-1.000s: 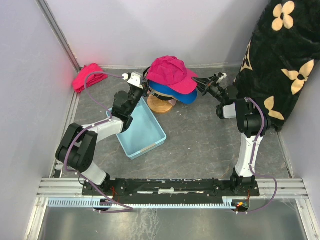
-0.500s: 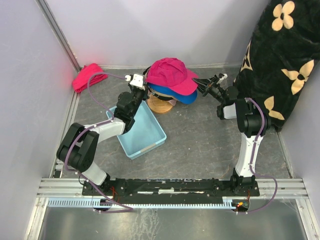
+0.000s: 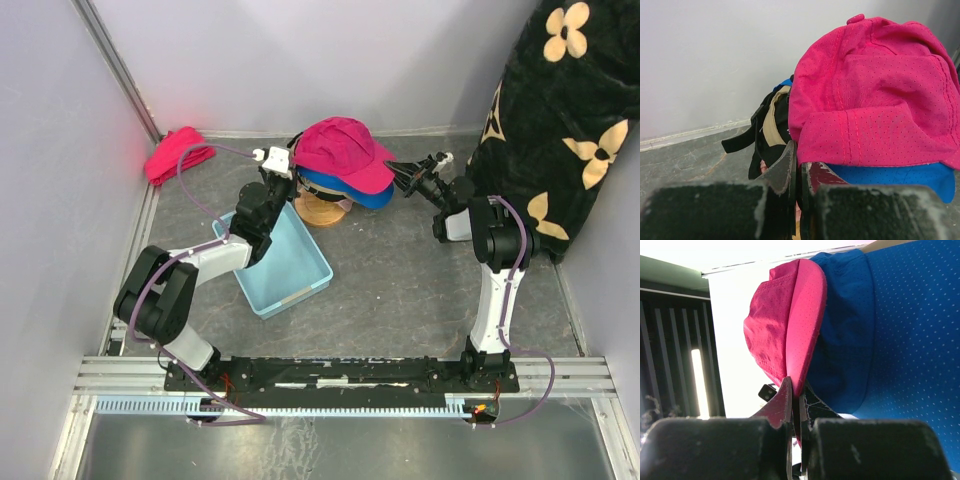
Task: Stack the hats
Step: Stack the hat on the hat.
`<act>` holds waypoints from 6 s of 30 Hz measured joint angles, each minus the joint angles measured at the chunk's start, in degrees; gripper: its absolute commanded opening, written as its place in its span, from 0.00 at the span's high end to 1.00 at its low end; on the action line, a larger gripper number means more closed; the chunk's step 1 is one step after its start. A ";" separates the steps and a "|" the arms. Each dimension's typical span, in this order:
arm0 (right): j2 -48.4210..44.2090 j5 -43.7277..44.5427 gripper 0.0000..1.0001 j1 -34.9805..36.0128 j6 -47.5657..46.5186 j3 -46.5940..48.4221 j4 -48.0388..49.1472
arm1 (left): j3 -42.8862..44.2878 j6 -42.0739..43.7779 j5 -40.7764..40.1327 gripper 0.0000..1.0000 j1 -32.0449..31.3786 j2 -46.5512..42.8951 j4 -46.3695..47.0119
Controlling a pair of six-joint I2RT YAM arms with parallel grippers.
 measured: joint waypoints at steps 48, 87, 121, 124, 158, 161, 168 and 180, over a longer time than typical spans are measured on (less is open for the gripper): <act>0.92 2.69 0.69 0.15 -4.61 -4.22 0.52 | 7.82 -5.66 -4.11 0.97 0.00 3.39 -9.22; -25.38 5.16 0.48 -3.89 -48.19 7.58 -53.57 | 6.03 -6.23 0.92 0.51 2.75 2.27 -8.87; -10.14 13.31 0.47 3.26 -65.53 40.59 -73.18 | -2.95 -19.34 -6.08 0.37 2.89 -3.67 -15.08; -8.63 13.49 0.47 3.26 -66.38 41.70 -74.40 | -3.19 -22.08 -7.37 0.37 2.89 -5.27 -14.95; 20.61 4.17 0.50 3.61 -63.82 76.46 -76.65 | -12.09 -45.81 -2.21 0.42 -5.42 -8.63 -12.61; 20.63 3.21 0.50 4.31 -63.41 75.69 -75.41 | -10.49 -46.07 -2.03 0.42 -5.57 -7.21 -12.70; 20.61 1.73 0.50 6.38 -62.84 70.75 -73.13 | -5.62 -47.30 -2.32 0.41 -5.66 -3.89 -13.73; 16.98 1.62 0.51 6.56 -59.87 62.82 -67.10 | -3.26 -48.41 -6.27 0.41 -5.88 -1.99 -17.11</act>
